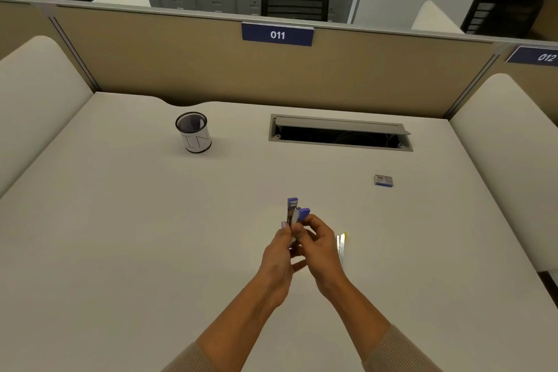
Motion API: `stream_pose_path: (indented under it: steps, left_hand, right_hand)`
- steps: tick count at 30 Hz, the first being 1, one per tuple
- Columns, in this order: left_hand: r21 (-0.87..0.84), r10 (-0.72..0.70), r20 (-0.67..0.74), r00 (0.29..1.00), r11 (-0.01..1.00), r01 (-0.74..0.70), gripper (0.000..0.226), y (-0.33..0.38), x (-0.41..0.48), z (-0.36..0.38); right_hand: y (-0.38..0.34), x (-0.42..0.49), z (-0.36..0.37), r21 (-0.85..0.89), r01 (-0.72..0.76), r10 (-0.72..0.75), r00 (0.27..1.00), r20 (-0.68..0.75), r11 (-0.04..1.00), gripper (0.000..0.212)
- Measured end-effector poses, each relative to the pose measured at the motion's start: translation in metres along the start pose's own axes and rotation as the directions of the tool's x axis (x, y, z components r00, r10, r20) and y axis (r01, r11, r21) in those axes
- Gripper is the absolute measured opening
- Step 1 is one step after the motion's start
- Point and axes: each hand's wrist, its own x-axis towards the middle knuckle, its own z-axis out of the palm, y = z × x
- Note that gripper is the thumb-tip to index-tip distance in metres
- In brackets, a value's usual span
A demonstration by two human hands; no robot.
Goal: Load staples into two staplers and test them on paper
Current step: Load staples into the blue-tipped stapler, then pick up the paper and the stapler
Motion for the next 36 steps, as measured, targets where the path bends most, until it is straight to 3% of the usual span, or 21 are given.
stream_pose_path:
  steps: [10,14,18,21,23,28,32,36]
  left_hand:
    - [0.17,0.055,-0.006,0.998,0.984,-0.053,0.043,-0.002,0.008,-0.004]
    - [0.31,0.071,-0.026,0.997,0.949,-0.06,0.04,-0.004,0.012,-0.004]
    - [0.433,0.106,-0.004,0.994,0.897,-0.094,0.034,-0.008,0.021,-0.011]
    - [0.581,0.18,-0.064,0.982,0.807,-0.11,0.041,-0.01,0.035,-0.024]
    - [0.693,0.232,-0.112,0.966,0.715,-0.091,0.045,-0.01,0.047,-0.039]
    - [0.908,0.316,-0.104,0.943,0.418,-0.04,0.044,-0.003,0.092,-0.078]
    - [0.957,0.386,-0.089,0.918,0.289,-0.029,0.048,0.012,0.132,-0.083]
    - [0.983,0.397,-0.06,0.916,0.183,-0.015,0.055,0.025,0.168,-0.072]
  right_hand:
    - [-0.004,-0.006,-0.002,0.027,0.12,-0.12,0.993,0.003,0.992,0.027]
    - [0.0,-0.002,0.003,0.03,0.073,-0.07,0.993,-0.091,0.997,0.028]
    - [0.0,0.011,0.0,0.069,0.002,0.001,0.999,-0.043,0.998,0.024]
    - [-0.006,0.028,-0.01,0.257,-0.045,0.071,0.993,-0.093,0.965,0.021]
    - [-0.006,0.04,-0.021,0.325,-0.163,0.215,0.968,-0.129,0.932,0.023]
    - [0.015,0.053,-0.029,0.209,-0.537,0.557,0.829,-0.048,0.817,0.029]
    - [0.026,0.054,-0.025,0.14,-0.597,0.607,0.793,-0.045,0.79,0.033]
    - [0.033,0.06,-0.021,0.062,-0.583,0.585,0.811,-0.022,0.81,0.034]
